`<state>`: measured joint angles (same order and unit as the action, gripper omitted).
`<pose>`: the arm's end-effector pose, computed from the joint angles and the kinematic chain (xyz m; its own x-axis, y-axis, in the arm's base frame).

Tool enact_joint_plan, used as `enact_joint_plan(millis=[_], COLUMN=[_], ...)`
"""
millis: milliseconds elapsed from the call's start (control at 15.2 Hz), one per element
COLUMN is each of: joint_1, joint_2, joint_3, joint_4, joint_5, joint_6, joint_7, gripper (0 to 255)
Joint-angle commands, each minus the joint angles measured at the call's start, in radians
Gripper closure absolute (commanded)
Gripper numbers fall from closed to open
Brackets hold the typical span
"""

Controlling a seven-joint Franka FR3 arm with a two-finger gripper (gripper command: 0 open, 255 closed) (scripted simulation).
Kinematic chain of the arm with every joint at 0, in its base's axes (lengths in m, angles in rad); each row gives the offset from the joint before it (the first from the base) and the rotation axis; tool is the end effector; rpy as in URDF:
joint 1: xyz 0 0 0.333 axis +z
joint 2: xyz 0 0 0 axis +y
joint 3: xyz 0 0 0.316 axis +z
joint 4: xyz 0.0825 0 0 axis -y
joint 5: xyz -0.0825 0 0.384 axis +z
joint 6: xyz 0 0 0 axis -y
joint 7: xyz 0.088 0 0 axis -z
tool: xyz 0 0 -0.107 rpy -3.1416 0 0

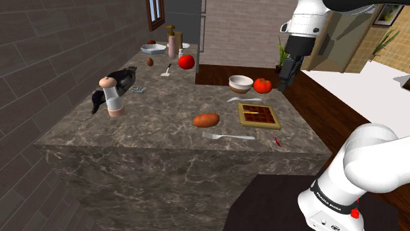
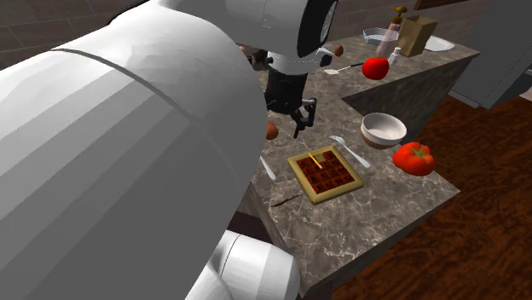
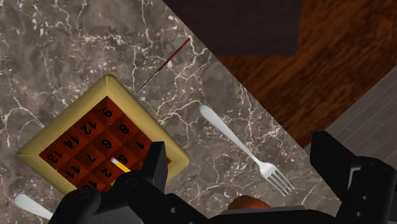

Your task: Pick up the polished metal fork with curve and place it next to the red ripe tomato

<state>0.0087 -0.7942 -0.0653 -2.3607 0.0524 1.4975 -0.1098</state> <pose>0.2963 -0.0168 0.5845 0.9951 0.0792 -0.0584 0.0727 -0.9917 -0.1058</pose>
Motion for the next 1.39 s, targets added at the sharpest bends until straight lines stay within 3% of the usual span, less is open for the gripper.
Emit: enact_joint_plan(millis=[0,660,1320], joint_1=[0.0,0.093,0.173], joint_2=[0.0,0.197,0.506], joint_3=[0.0,0.053,0.116], joint_4=[0.0,-0.132,-0.134], joint_5=[0.0,0.014,0.013], joint_6=[0.0,0.375,0.733], joint_7=[0.0,-0.107,-0.197], gripper=[0,0,0])
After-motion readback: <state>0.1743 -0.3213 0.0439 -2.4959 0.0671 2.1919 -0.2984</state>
